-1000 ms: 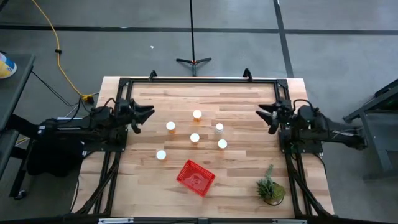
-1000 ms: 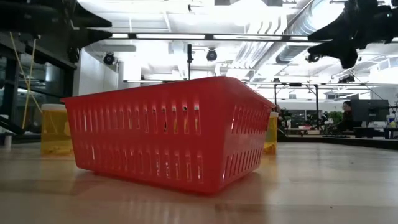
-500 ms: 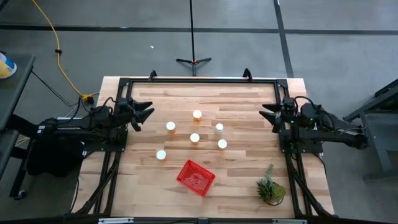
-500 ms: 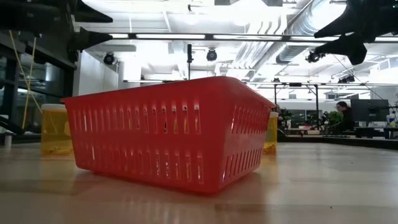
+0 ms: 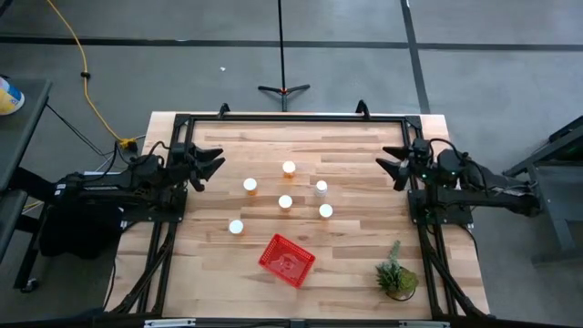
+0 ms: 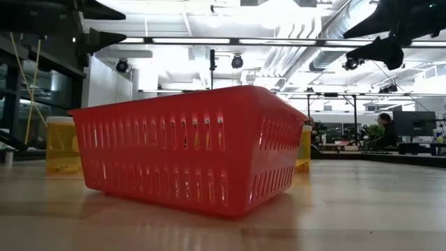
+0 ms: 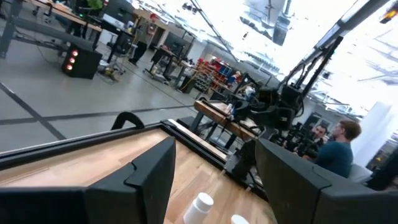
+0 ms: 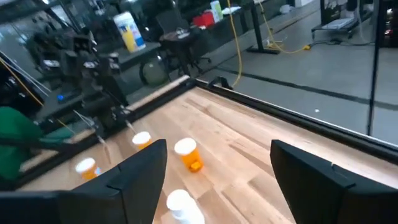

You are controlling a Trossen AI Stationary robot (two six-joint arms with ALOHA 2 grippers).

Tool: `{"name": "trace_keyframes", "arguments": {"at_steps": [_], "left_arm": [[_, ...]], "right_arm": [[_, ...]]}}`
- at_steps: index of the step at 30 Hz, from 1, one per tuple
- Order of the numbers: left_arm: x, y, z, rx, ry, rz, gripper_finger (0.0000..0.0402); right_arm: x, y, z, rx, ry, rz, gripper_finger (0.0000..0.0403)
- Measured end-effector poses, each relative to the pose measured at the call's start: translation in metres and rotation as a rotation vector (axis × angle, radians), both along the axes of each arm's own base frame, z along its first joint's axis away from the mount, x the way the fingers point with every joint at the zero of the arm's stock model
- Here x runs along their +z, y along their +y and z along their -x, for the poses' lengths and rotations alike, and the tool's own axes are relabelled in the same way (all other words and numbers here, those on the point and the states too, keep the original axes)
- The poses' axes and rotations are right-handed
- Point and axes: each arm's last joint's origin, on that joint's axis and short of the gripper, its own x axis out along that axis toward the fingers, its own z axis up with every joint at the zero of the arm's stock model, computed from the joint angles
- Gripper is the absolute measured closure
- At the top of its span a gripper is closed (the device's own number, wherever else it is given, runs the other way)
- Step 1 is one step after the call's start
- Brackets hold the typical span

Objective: Pick and place pill bottles into a basket
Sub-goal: Put the white pill bottle into the red basket

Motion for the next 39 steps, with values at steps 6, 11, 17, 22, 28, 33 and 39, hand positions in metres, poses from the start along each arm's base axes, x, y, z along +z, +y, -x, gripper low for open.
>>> {"name": "trace_keyframes", "arguments": {"at_steps": [6, 11, 17, 22, 28, 33, 39], "left_arm": [[-0.004, -0.002, -0.002, -0.067, 0.050, -0.023, 0.0146], [-0.004, -0.002, -0.003, -0.081, 0.050, -0.021, 0.0149], [-0.005, -0.002, -0.003, -0.080, 0.059, -0.020, 0.0151], [-0.006, -0.002, -0.003, -0.077, 0.072, -0.018, 0.0153], [-0.006, -0.002, -0.003, -0.078, 0.070, -0.012, 0.0157], [-0.006, -0.002, -0.003, -0.079, 0.064, 0.002, 0.0158], [-0.006, -0.002, -0.003, -0.081, 0.063, 0.005, 0.0158]], "right_arm": [[-0.007, 0.000, -0.015, 0.066, 0.082, -0.045, 0.0125], [-0.008, 0.000, -0.027, 0.128, 0.095, -0.053, 0.0125], [-0.005, 0.001, -0.042, 0.240, 0.081, -0.010, 0.0125], [0.006, 0.000, -0.051, 0.264, 0.141, 0.054, 0.0125], [0.016, -0.002, -0.060, 0.270, 0.256, 0.073, 0.0125], [0.016, -0.002, -0.070, 0.325, 0.318, 0.052, 0.0125], [0.016, 0.001, -0.086, 0.367, 0.373, 0.051, 0.0125]]}}
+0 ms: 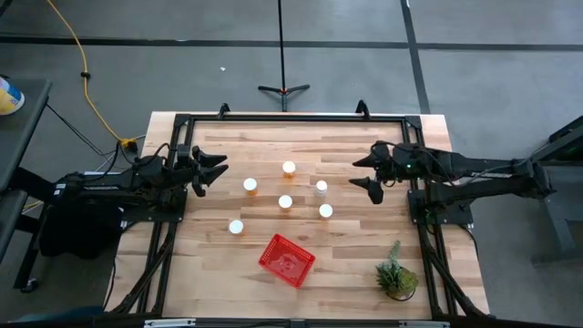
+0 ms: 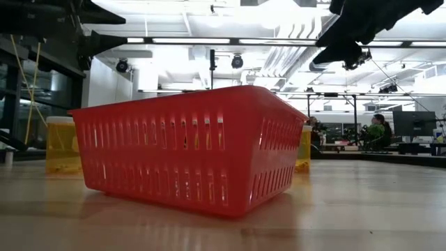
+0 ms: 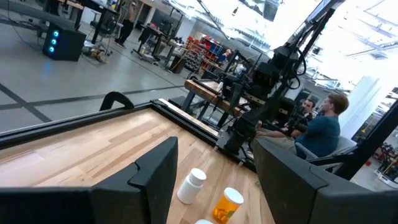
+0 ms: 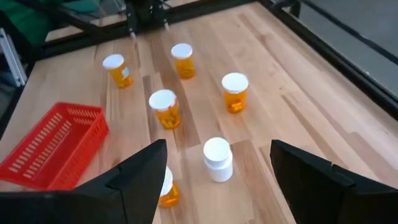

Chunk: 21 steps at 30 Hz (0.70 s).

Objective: Pick and place pill bottles into a basket
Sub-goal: Put the white pill bottle into the red basket

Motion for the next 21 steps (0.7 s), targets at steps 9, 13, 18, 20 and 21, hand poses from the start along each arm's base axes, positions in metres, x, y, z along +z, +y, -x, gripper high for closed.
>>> {"name": "trace_keyframes", "arguments": {"at_steps": [9, 13, 18, 20, 21], "left_arm": [[0.000, -0.001, 0.000, -0.022, -0.002, 0.003, 0.0158], [-0.001, -0.001, 0.000, -0.022, 0.006, -0.002, 0.0158], [-0.001, -0.001, 0.000, -0.023, 0.005, -0.002, 0.0158], [-0.001, -0.001, 0.000, -0.023, 0.005, -0.002, 0.0158], [-0.001, -0.001, 0.000, -0.023, 0.005, -0.002, 0.0158]], "right_arm": [[-0.003, 0.003, -0.020, 0.024, 0.063, 0.005, 0.0125], [-0.004, 0.004, -0.028, 0.033, 0.091, 0.004, 0.0125], [-0.008, 0.004, -0.035, 0.034, 0.113, 0.000, 0.0125], [-0.010, 0.004, -0.038, 0.035, 0.114, 0.000, 0.0125], [-0.011, 0.004, -0.040, 0.035, 0.117, 0.000, 0.0125]]}}
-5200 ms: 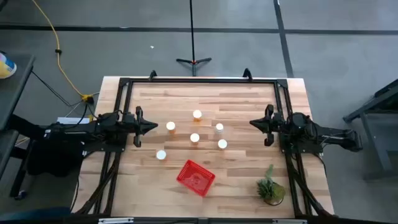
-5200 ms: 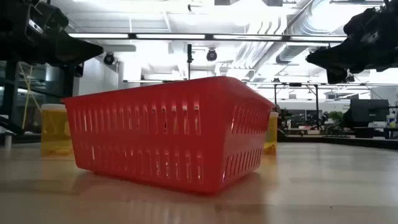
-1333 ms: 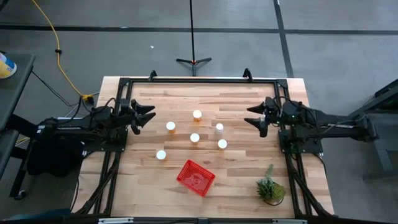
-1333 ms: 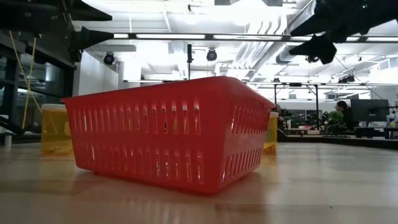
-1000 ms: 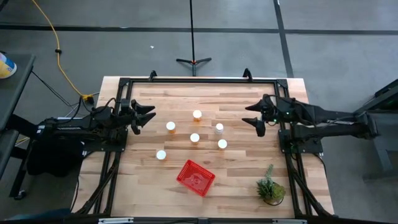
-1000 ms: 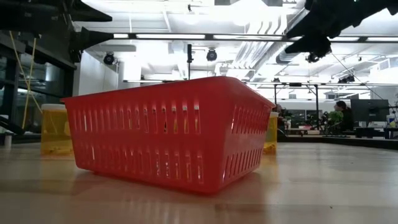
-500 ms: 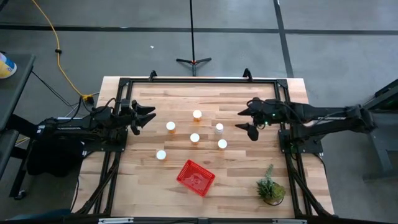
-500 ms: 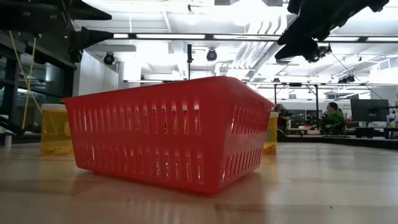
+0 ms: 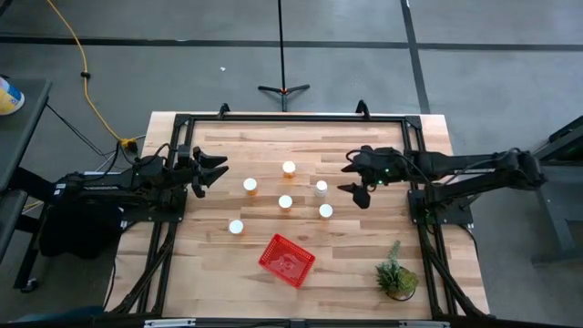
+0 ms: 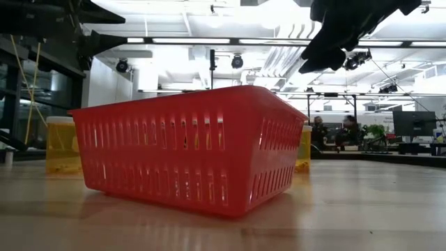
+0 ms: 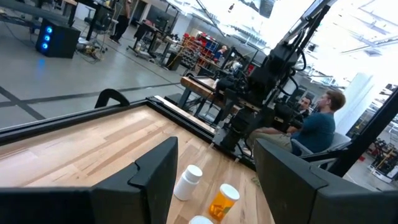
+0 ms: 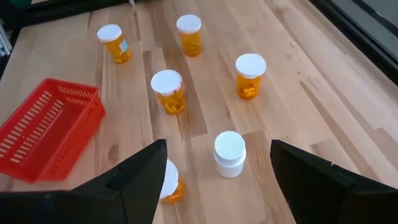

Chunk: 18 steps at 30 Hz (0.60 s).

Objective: Pick and place pill bottles into a basket
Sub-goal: Put the white pill bottle into the red basket

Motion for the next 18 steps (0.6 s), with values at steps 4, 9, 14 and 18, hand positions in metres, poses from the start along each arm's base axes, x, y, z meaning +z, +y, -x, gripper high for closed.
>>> {"name": "trace_keyframes", "arguments": {"at_steps": [4, 9, 14, 18], "left_arm": [[0.000, 0.000, 0.000, 0.000, 0.000, 0.000, 0.0158], [0.000, 0.000, 0.000, 0.000, -0.001, 0.001, 0.0158], [0.000, 0.000, 0.000, 0.000, -0.001, 0.001, 0.0158], [0.000, 0.000, 0.000, 0.000, -0.001, 0.001, 0.0158]], "right_arm": [[-0.007, -0.001, -0.006, -0.017, 0.039, 0.017, 0.0125], [-0.012, -0.002, -0.012, -0.038, 0.044, 0.031, 0.0125], [-0.017, -0.003, -0.018, -0.034, 0.055, 0.031, 0.0125], [-0.022, -0.003, -0.023, -0.035, 0.066, 0.023, 0.0125]]}}
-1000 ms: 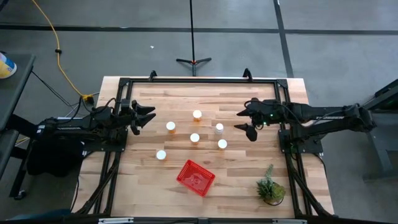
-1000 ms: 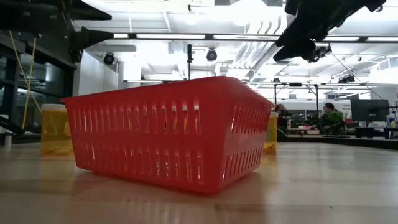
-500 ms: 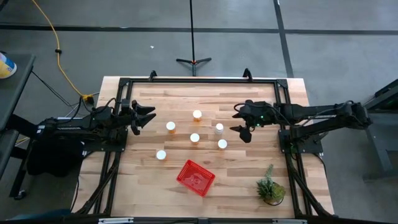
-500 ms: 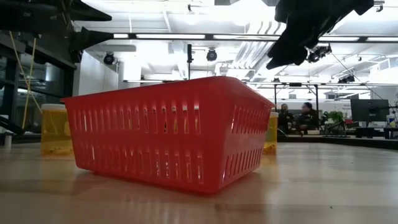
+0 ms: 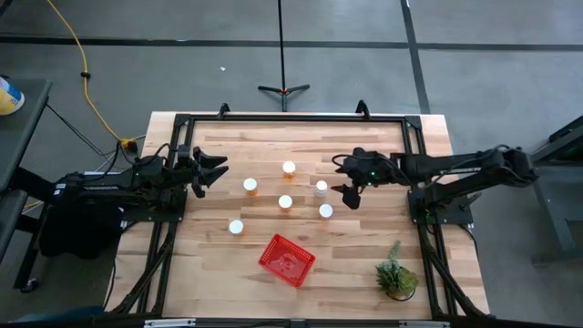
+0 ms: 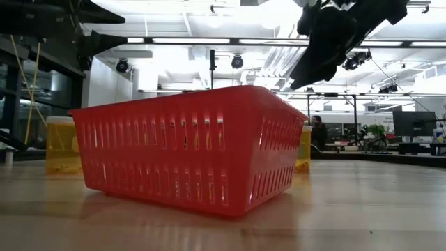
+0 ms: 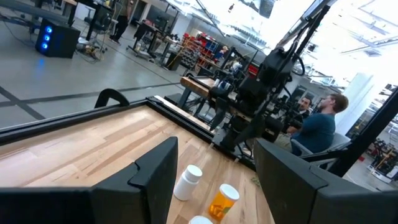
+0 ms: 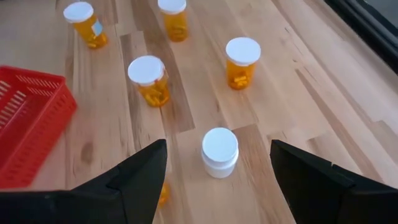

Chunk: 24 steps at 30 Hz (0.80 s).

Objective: Pick and place pill bottles into a basket
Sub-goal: Put the white pill bottle into the red basket

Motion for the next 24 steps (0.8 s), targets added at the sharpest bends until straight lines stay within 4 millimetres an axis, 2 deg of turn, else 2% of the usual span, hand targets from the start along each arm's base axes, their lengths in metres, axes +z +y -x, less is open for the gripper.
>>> {"name": "trace_keyframes", "arguments": {"at_steps": [8, 24], "left_arm": [[0.000, 0.000, 0.000, 0.002, 0.000, 0.000, 0.0158], [0.001, 0.000, 0.000, -0.013, -0.019, 0.019, 0.0158]], "right_arm": [[-0.012, -0.001, -0.009, -0.032, 0.032, -0.035, 0.0125], [-0.009, -0.003, -0.014, -0.076, -0.020, -0.009, 0.0125]]}}
